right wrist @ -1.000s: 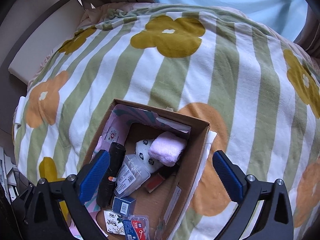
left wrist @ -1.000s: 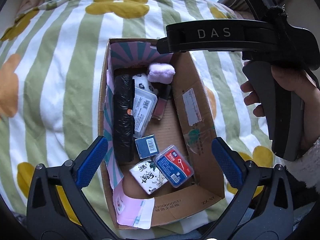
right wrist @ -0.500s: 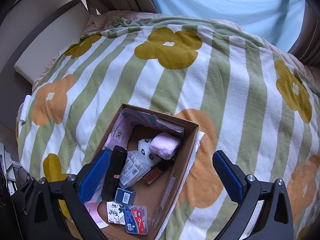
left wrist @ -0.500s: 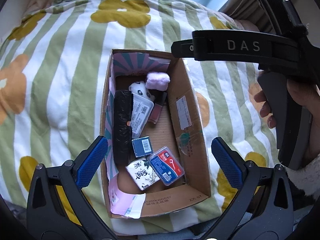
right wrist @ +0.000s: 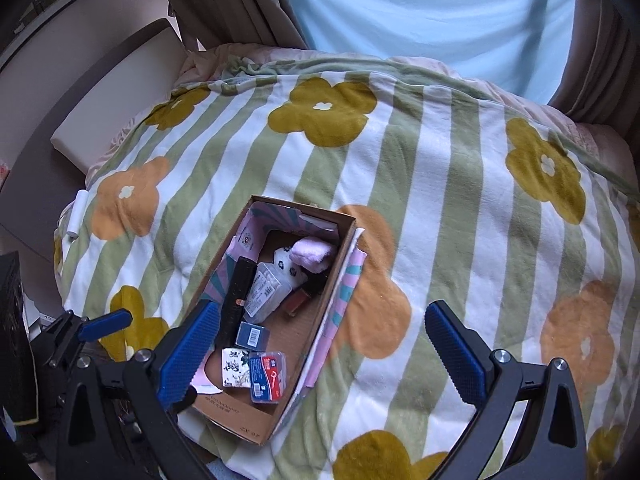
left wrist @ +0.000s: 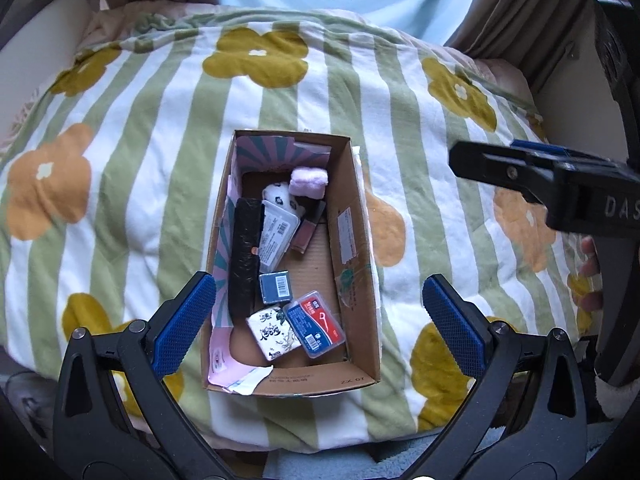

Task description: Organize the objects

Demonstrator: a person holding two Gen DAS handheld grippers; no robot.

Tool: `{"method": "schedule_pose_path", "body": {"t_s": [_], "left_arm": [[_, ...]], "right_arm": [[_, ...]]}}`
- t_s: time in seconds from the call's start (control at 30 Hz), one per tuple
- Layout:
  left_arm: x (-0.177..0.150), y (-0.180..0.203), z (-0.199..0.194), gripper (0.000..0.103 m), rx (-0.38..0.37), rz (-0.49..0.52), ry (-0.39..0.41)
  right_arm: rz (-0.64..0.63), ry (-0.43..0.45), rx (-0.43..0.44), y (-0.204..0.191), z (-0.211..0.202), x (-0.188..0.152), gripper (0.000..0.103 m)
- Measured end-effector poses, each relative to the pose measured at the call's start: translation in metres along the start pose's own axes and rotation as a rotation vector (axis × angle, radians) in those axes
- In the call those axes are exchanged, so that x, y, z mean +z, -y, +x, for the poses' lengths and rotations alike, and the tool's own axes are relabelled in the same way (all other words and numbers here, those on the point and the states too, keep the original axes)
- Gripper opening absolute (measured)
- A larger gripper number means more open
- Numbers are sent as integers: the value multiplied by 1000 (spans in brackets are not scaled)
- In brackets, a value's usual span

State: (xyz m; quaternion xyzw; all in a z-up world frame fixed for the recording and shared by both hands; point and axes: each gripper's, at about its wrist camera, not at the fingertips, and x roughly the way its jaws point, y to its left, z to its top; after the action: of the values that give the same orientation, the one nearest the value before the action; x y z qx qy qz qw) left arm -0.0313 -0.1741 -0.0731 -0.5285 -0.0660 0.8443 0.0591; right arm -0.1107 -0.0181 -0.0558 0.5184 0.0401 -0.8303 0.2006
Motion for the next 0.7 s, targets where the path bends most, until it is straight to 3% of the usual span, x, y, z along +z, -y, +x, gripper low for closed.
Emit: {"method": "schedule_pose_path", "body": {"t_s": [0.3,0.7], "left_arm": [[5,45,-25,103,14,22,68],[6,100,-35,103,50,74,142]], "right_arm": [[92,40,-114,51,-61,-45,102],[237,58,-206,111,-90,-95,102]]}}
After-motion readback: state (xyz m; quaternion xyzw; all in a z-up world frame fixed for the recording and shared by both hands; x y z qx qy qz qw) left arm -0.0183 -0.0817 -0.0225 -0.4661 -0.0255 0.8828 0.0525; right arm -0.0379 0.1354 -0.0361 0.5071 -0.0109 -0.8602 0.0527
